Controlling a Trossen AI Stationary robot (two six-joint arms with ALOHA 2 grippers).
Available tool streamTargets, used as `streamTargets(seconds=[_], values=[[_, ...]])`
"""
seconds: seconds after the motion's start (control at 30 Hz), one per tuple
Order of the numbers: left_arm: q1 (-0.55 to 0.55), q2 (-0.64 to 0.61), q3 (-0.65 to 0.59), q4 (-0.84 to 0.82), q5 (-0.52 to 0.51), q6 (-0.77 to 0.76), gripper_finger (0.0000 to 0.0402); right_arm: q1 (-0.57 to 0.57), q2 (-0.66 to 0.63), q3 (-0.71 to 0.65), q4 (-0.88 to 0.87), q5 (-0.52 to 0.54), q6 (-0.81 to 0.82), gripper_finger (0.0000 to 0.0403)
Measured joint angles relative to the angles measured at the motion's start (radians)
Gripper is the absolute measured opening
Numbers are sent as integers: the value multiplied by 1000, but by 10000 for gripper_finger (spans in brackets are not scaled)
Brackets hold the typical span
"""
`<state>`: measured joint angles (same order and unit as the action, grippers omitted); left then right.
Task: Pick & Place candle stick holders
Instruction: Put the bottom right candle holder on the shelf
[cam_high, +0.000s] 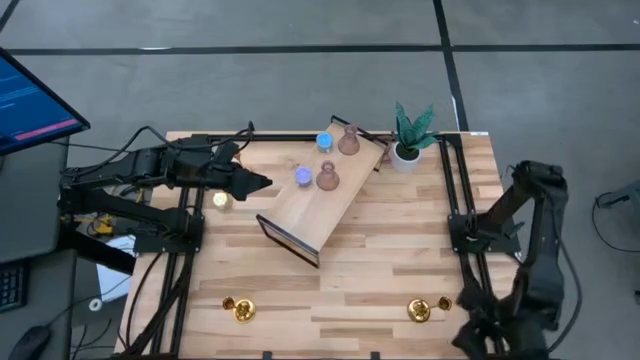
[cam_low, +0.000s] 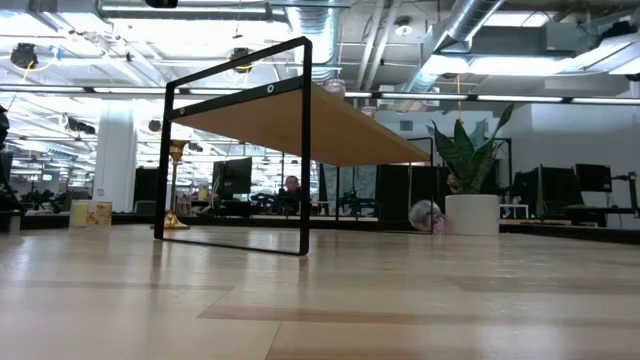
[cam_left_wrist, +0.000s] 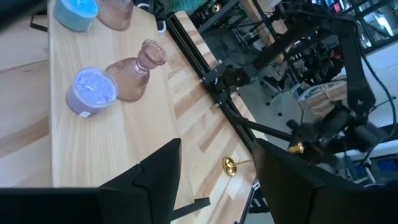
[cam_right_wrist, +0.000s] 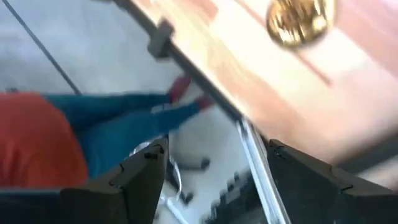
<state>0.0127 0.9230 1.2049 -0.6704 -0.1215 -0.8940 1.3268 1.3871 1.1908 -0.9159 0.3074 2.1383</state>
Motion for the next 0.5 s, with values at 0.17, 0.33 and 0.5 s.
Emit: streamTargets(seconds=[0.17,0.33,0.5], values=[[0,0,0,2,0,0,200,-32,91,0,9,114,-51,265],[0,0,0,5,0,0,198,-81,151,3,-7,214,-117,265],[0,0,0,10,0,0,200,-121,194,3,-49,287,-133,265]])
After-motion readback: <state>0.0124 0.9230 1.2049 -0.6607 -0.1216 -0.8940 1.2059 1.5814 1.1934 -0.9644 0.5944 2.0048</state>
